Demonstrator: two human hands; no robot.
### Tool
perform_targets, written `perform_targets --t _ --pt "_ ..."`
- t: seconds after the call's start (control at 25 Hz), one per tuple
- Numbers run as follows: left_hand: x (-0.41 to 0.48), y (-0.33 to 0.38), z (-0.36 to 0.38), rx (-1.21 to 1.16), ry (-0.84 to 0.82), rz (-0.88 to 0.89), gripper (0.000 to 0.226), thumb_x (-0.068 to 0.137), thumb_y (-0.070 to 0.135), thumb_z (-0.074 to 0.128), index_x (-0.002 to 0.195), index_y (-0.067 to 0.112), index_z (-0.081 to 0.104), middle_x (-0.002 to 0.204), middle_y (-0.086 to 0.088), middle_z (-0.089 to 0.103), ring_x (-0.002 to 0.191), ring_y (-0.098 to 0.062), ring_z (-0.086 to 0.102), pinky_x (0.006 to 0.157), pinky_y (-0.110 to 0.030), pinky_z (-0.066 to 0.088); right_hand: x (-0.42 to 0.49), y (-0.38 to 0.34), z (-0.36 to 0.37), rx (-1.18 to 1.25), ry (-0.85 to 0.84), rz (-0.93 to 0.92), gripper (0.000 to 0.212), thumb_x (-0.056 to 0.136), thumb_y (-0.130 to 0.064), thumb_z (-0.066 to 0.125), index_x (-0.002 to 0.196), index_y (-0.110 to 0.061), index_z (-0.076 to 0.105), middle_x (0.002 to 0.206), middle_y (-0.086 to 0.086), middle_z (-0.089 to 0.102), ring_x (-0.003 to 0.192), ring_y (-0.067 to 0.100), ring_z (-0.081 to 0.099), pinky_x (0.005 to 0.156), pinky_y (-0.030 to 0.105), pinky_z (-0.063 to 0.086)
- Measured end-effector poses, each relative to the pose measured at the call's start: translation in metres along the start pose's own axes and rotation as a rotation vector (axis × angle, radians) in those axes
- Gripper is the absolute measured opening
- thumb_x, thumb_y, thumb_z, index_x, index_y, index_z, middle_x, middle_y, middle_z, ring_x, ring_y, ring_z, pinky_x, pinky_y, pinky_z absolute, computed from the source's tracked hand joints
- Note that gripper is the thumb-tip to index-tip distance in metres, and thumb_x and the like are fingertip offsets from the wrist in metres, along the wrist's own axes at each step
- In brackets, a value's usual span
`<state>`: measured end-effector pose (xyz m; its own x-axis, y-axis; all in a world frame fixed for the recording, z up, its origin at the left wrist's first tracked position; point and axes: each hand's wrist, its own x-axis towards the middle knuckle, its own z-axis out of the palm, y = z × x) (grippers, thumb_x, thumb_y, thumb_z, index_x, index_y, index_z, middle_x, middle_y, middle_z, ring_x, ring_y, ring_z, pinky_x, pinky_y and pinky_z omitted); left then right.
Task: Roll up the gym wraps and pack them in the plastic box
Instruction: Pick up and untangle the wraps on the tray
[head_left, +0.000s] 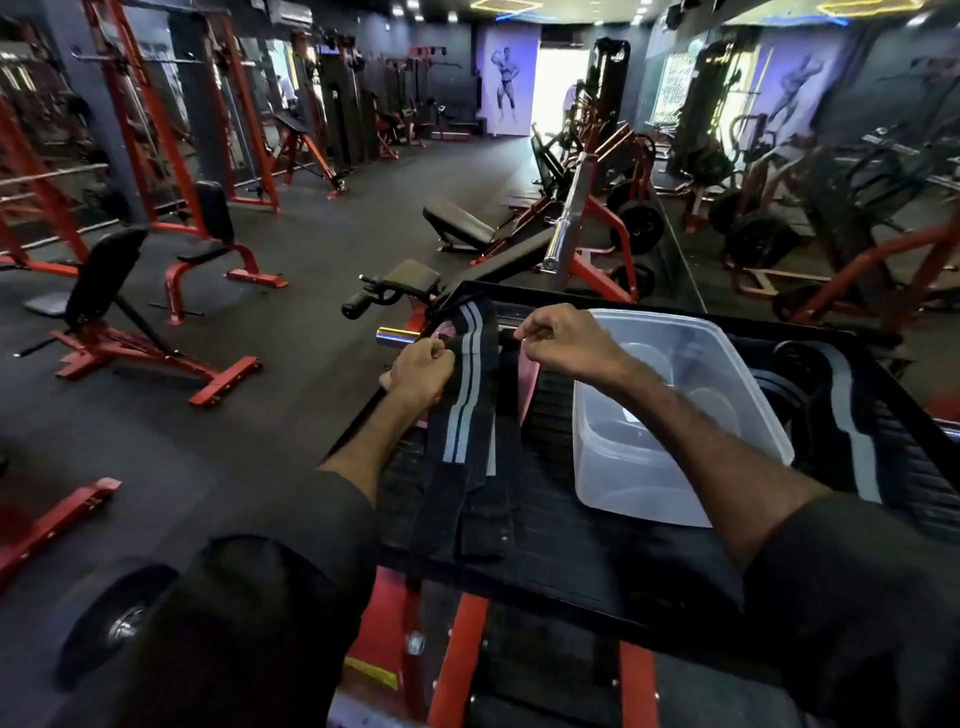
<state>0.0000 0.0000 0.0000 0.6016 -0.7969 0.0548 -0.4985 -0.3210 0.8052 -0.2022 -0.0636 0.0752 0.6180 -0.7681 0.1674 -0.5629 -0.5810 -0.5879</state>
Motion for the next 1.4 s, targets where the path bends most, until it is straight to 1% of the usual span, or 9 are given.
perform_targets --t 0.2,0.4,0.64,0.72,0.84,1.04,1.2,1.32,1.4 --pt "0.009 0.003 0.010 0.184 -0.141 -0.069 0.044 0.092 0.056 0.047 0.127 0.032 0.059 0.134 -0.011 0.052 0.134 -0.039 0.037 0.114 -0.053 0.021 0.000 0.010 0.000 0.101 0.019 0.005 0.022 0.070 -0.028 0.060 0.087 -0.035 0.073 0.092 -0.008 0.075 0.097 0.017 0.070 0.093 0.056 0.054" --pt "0.016 0.007 0.008 -0.163 -0.052 -0.014 0.026 0.073 0.053 0.067 0.078 0.027 0.066 0.101 -0.006 0.069 0.107 -0.033 0.064 0.099 -0.050 0.052 -0.008 0.022 -0.024 0.338 0.109 -0.003 0.025 0.077 -0.008 0.063 0.100 -0.013 0.074 0.092 0.004 0.072 0.091 0.015 0.068 0.084 0.037 0.058" --pt "-0.005 0.079 -0.018 -0.366 0.039 0.193 0.018 0.076 0.031 0.072 0.076 0.013 0.070 0.076 -0.002 0.071 0.073 -0.013 0.065 0.074 -0.043 0.060 -0.027 0.026 -0.067 0.384 0.189 0.057 0.024 0.086 0.007 0.061 0.104 -0.004 0.073 0.090 0.005 0.068 0.087 0.012 0.063 0.072 0.016 0.051" --pt "-0.021 0.108 -0.026 -0.526 0.040 0.269 0.012 0.083 0.019 0.073 0.073 0.018 0.066 0.061 0.008 0.067 0.058 -0.001 0.061 0.056 -0.028 0.054 -0.036 0.031 -0.079 0.395 0.233 0.086 0.026 0.085 0.007 0.061 0.106 -0.003 0.072 0.090 0.004 0.068 0.082 0.010 0.061 0.062 0.010 0.046" --pt "-0.044 0.146 -0.031 -0.702 0.025 0.362 0.012 0.091 0.003 0.067 0.084 0.012 0.064 0.056 0.013 0.068 0.053 0.005 0.061 0.053 -0.015 0.051 -0.050 0.043 -0.099 0.422 0.317 0.132 0.024 0.088 0.006 0.062 0.109 -0.001 0.070 0.082 0.000 0.064 0.071 0.006 0.055 0.047 0.004 0.037" --pt "-0.064 0.199 -0.021 -0.921 -0.063 0.454 0.009 0.092 0.001 0.067 0.095 0.008 0.063 0.068 0.006 0.075 0.063 -0.004 0.069 0.062 -0.020 0.057 -0.079 0.093 -0.131 0.387 0.437 0.260 0.015 0.073 -0.007 0.068 0.079 -0.021 0.070 0.074 0.001 0.067 0.067 0.012 0.056 0.068 0.028 0.046" --pt "-0.078 0.223 0.008 -0.839 -0.172 0.544 0.011 0.091 0.001 0.069 0.093 0.012 0.066 0.072 0.007 0.077 0.066 -0.003 0.070 0.066 -0.019 0.057 -0.112 0.141 -0.137 0.322 0.462 0.472 0.005 0.063 -0.015 0.063 0.059 -0.017 0.062 0.059 0.005 0.059 0.057 0.017 0.049 0.064 0.035 0.041" --pt "-0.084 0.227 0.028 -0.760 -0.252 0.570 0.015 0.090 0.002 0.071 0.091 0.017 0.068 0.075 0.008 0.078 0.068 -0.002 0.071 0.067 -0.018 0.057 -0.111 0.215 -0.129 0.316 0.405 0.654 0.021 0.058 -0.014 0.073 0.051 -0.014 0.053 0.059 0.011 0.053 0.063 0.026 0.052 0.063 0.035 0.042" --pt "-0.088 0.228 0.032 -0.768 -0.267 0.568 0.014 0.090 0.003 0.072 0.091 0.017 0.069 0.075 0.008 0.078 0.069 -0.003 0.071 0.066 -0.018 0.057 -0.086 0.307 -0.117 0.308 0.352 0.729 0.050 0.034 -0.036 0.083 0.074 -0.016 0.061 0.082 0.018 0.067 0.092 0.038 0.064 0.084 0.051 0.049"
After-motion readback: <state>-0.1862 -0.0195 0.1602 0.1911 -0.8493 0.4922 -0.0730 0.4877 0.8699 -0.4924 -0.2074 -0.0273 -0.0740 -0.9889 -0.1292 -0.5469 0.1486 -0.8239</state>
